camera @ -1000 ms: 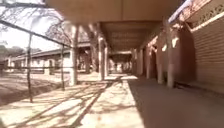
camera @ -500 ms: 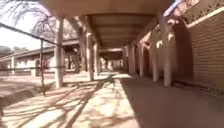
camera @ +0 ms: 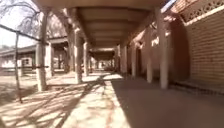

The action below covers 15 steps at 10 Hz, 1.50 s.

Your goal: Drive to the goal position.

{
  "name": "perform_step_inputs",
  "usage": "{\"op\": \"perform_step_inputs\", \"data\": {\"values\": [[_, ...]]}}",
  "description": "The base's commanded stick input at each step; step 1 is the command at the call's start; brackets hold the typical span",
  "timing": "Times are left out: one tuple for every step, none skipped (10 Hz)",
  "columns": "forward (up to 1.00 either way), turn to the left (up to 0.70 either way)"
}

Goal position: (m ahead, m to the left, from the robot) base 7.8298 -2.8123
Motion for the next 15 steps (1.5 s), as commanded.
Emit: {"op": "perform_step_inputs", "data": {"values": [[0.85,0.00],[0.85,0.00],[0.85,0.00],[0.85,0.00],[0.85,0.00],[0.85,0.00],[0.85,0.00],[0.85,0.00],[0.85,0.00],[0.85,0.00],[0.85,0.00],[0.85,0.00],[0.85,0.00],[0.85,0.00],[0.85,0.00]]}}
